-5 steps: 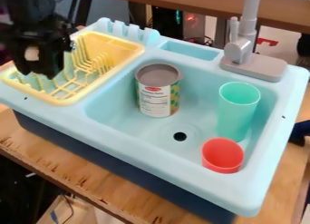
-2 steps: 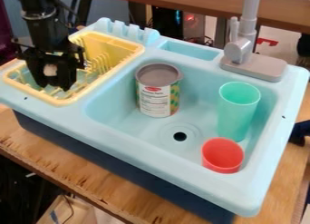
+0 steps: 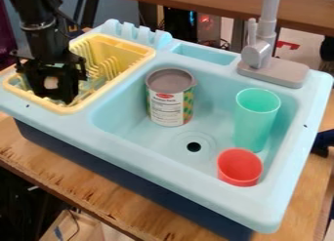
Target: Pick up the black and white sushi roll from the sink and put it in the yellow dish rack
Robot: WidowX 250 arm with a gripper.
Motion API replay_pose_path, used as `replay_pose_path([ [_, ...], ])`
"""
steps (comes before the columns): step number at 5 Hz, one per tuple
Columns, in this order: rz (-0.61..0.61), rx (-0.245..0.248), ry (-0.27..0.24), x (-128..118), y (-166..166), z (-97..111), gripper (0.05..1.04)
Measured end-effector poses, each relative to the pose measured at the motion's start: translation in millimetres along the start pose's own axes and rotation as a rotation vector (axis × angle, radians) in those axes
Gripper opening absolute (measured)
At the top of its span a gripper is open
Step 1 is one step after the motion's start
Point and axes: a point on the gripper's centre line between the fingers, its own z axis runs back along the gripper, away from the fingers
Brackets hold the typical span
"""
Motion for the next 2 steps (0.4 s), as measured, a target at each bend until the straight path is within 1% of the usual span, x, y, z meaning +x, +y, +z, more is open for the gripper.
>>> replay_pose_path([
  [1, 0.006, -0.01, 0.012, 0.5, -0.8, -0.9, 0.64],
  [2, 0.027, -0.034, 0.021, 0.0, -4.4, 1.7, 0.896],
])
